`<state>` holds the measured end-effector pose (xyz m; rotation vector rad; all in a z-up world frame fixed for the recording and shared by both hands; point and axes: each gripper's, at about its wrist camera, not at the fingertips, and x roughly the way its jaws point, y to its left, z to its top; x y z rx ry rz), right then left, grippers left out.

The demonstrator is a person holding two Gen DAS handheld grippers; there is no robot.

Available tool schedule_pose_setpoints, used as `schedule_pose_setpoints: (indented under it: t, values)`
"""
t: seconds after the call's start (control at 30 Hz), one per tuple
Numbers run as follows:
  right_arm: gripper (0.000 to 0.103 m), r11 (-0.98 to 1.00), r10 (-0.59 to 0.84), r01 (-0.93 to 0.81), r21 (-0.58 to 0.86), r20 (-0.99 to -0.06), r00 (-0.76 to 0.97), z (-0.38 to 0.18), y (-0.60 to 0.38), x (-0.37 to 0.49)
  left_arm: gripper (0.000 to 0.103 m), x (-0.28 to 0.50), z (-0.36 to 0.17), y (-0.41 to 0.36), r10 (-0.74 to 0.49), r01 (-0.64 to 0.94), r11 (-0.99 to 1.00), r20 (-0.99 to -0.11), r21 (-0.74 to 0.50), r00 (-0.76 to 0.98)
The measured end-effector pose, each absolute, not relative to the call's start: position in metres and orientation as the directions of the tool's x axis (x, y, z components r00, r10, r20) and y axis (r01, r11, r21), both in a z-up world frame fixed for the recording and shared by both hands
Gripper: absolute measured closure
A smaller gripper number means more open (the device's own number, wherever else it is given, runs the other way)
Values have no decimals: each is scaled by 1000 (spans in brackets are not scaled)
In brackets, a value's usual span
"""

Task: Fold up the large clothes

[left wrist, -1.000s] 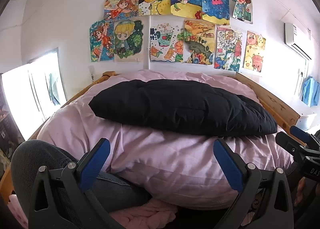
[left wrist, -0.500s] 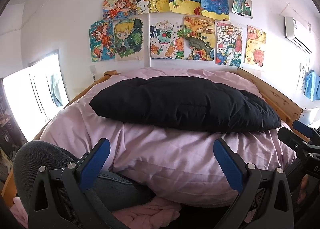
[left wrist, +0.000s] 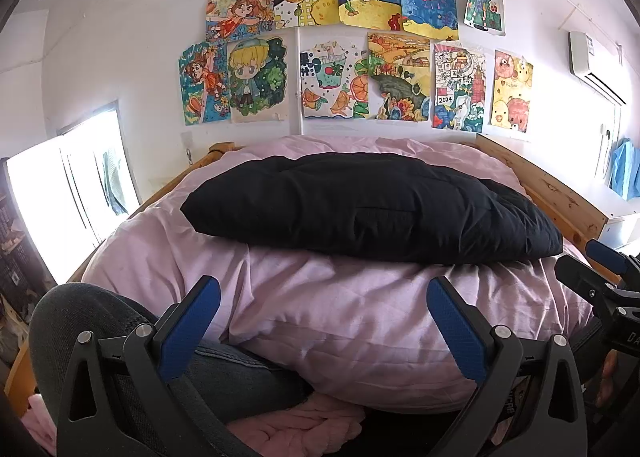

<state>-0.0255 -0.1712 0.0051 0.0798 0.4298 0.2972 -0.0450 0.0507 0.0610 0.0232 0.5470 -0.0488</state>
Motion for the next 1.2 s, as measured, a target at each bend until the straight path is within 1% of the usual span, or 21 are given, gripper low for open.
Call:
schedule_pose_setpoints:
  t: [1.2]
  values:
    - [0, 954, 300, -267, 139, -401, 865, 5, -171, -26, 2, -42, 58, 56, -36, 55, 998, -526, 21, 850]
